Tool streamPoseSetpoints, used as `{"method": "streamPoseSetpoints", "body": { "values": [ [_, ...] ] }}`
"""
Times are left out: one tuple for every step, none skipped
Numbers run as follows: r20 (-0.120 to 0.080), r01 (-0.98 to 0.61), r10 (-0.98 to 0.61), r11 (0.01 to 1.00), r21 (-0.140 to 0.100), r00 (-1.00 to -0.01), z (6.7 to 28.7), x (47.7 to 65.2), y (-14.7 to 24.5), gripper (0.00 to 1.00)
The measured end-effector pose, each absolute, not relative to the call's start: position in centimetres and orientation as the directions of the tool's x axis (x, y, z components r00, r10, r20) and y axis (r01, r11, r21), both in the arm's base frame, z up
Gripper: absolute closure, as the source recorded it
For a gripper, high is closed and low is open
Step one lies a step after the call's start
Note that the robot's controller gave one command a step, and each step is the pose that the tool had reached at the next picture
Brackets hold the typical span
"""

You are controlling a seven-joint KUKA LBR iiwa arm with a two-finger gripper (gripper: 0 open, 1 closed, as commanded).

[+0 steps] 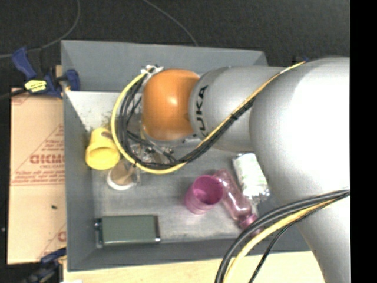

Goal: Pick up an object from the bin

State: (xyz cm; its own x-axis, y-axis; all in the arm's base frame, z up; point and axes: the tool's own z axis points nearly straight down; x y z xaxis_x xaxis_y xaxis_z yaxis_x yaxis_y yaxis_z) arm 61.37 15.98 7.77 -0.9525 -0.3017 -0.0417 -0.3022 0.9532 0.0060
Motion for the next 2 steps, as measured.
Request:
{"method": "streamPoseSetpoints", "body": {
  "values": [
    [-0.046, -0.33, -0.329, 0.944, 0.004, -0.943, 11.5, 61.8, 16.3, 1.0],
    [-0.04, -0.302, -0.302, 0.953, 0.007, -0.953, 18.5, 61.4, 17.1, 1.0]
  ]
}}
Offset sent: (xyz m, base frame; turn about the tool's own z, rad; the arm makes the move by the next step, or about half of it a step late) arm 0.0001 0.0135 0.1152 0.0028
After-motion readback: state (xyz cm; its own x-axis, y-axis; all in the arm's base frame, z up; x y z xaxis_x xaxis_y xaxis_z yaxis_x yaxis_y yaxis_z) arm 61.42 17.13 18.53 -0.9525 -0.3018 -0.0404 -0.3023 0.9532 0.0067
